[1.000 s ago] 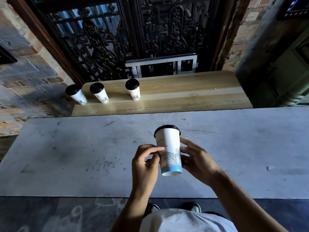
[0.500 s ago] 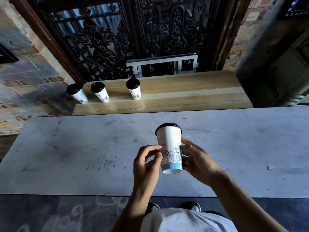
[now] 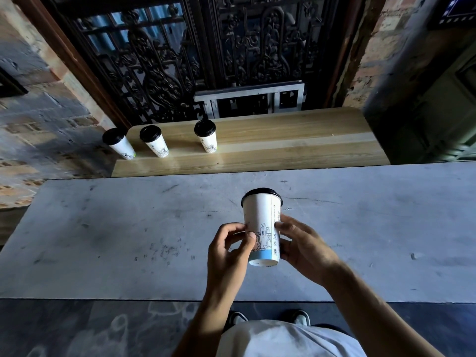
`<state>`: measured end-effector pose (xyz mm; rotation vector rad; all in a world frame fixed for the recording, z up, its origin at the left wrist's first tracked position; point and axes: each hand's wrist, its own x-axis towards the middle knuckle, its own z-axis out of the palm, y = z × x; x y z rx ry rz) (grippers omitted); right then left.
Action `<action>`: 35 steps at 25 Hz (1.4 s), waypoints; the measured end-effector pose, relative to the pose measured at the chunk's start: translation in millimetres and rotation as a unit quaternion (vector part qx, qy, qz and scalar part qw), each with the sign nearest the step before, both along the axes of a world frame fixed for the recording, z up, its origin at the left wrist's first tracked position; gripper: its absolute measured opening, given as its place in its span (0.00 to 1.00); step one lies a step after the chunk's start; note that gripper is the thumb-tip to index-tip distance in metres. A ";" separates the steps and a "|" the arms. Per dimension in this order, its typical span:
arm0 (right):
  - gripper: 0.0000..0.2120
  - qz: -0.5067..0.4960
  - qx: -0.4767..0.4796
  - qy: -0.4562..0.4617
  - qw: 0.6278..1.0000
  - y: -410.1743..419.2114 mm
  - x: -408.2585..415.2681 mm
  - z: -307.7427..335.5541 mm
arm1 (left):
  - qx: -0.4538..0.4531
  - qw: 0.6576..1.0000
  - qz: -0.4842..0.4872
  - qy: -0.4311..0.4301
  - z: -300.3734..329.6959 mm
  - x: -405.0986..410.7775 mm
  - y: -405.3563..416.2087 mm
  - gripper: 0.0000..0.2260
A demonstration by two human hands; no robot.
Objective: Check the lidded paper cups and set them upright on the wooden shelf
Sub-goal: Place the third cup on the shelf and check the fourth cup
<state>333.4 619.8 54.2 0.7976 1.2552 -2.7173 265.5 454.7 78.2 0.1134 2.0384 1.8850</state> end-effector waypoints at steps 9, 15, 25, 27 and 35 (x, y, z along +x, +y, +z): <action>0.21 -0.021 -0.009 -0.017 1.000 -0.3 -3.1 -11.9 | -0.043 0.998 0.012 0.036 -4.2 -0.1 -4.5 0.06; 0.21 -0.038 -0.034 -0.014 0.999 2.6 -4.2 -19.1 | -0.043 0.998 0.002 0.035 -5.6 -2.6 -5.2 0.10; 0.23 -0.018 -0.015 -0.019 1.000 4.6 -4.4 -11.9 | -0.047 0.999 -0.001 0.025 -6.9 -3.7 -3.4 0.16; 0.22 -0.011 -0.017 -0.012 1.000 4.2 -4.8 -8.3 | -0.048 0.998 0.016 0.034 -5.3 -4.0 -1.9 0.13; 0.18 -0.018 -0.041 -0.003 0.999 4.7 -8.7 -1.6 | -0.063 0.997 0.014 0.040 -10.0 -8.2 0.5 0.12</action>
